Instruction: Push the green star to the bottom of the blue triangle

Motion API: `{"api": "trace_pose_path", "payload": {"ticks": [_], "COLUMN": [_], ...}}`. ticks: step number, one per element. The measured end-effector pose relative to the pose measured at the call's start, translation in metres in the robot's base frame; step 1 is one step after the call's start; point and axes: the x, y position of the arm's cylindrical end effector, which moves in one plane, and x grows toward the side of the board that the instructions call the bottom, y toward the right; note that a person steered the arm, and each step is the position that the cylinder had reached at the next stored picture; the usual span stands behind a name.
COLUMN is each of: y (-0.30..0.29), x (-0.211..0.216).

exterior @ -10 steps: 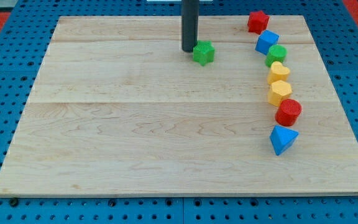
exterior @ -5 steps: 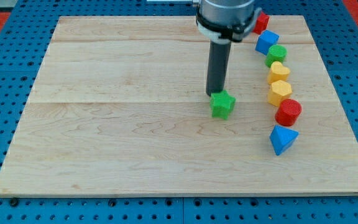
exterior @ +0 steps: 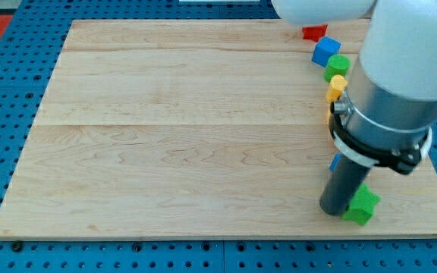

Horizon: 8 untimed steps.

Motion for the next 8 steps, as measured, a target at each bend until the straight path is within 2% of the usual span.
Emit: {"api": "trace_pose_path", "payload": {"ticks": [2, 3, 4, 5, 6, 8], "y": [-0.003, 0.079, 0.119, 0.113, 0.098, 0.072], "x": [0.027, 0.026, 0.021, 0.020, -0.006, 0.000]}}
